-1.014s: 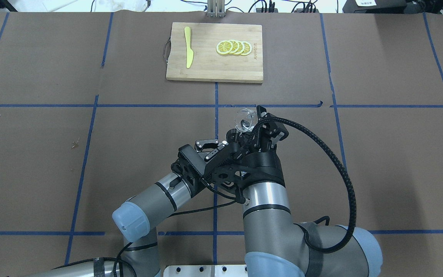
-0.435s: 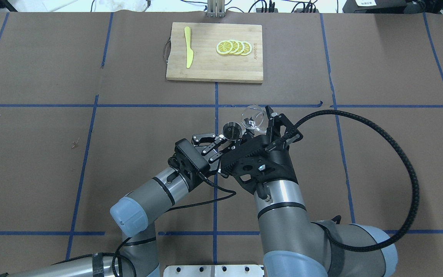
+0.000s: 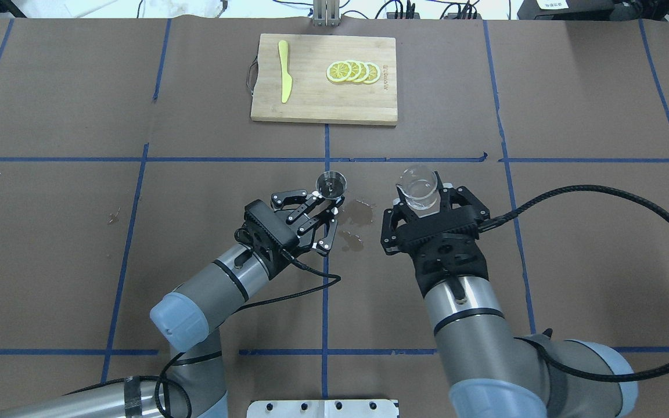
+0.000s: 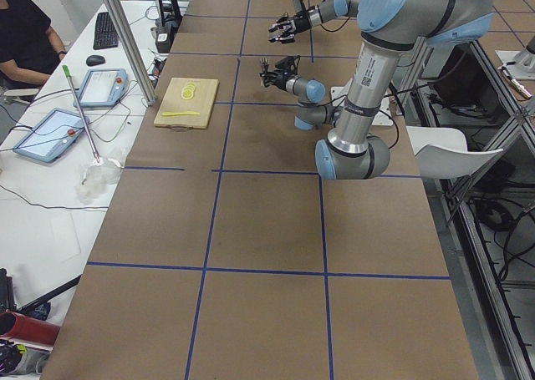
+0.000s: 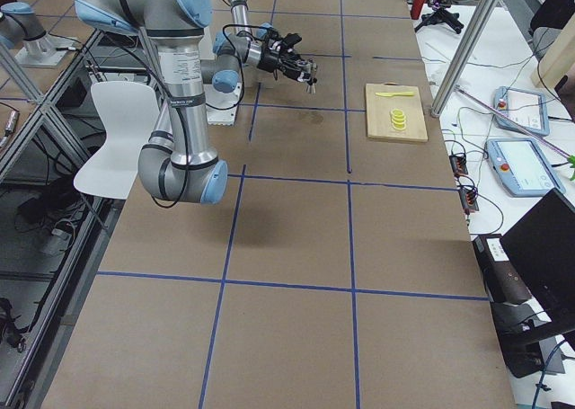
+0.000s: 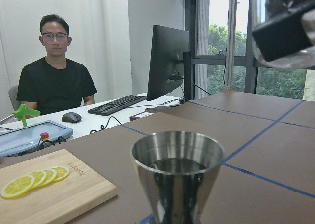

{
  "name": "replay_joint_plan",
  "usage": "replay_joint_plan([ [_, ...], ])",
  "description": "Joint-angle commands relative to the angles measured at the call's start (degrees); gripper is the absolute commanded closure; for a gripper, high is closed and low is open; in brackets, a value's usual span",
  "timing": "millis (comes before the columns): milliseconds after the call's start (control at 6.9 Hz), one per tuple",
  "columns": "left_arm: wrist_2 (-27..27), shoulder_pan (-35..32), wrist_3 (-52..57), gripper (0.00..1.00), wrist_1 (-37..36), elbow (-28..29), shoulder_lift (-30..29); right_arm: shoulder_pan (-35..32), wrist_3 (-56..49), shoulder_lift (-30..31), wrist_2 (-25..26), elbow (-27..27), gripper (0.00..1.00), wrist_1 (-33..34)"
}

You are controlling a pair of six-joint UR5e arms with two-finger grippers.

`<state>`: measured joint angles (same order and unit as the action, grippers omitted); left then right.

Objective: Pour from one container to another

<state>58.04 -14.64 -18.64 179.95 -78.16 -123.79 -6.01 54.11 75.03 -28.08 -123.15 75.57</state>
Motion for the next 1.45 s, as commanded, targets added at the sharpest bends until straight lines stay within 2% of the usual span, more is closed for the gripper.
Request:
replay_joint_plan([
  [0,-4.32,-0.48,-0.17,1.00,-0.04,-4.53,4.59,-0.06,2.14,12.80,-0.49,0.63,1.00,-19.58],
  [145,-8.69,-0.48,-0.26,1.00,0.31,-7.25,8.52,-0.14,4.23,17.73,-1.10,0.72,1.00,-23.93],
  [290,-10.30,-0.65,-0.61,1.00,0.75,-11.19,13.87,-0.67,9.65,20.74,-2.84,0.81,1.00,-24.59],
  [435,-13.02,-0.66,-1.05,1.00,3.62,-13.93,19.58,-1.54,10.66,21.72,-3.56,2.03,1.00,-24.94],
  [869,-21.46,-1.10,-1.23,1.00,15.47,-13.78,35.75,-3.57,13.29,23.05,-5.32,4.93,1.00,-25.12],
  [1014,-23.40,-1.10,-1.23,1.00,19.26,-12.82,40.94,-3.83,13.31,23.14,-5.58,5.99,1.00,-28.25],
  [1159,-23.85,-1.18,-10.36,1.00,20.60,-10.98,42.82,-4.10,13.31,23.23,-5.93,8.61,1.00,-32.11],
  [1304,-23.68,-1.10,-25.60,1.00,21.83,-6.79,44.14,-4.88,13.22,23.14,-6.29,8.98,1.00,-33.20],
])
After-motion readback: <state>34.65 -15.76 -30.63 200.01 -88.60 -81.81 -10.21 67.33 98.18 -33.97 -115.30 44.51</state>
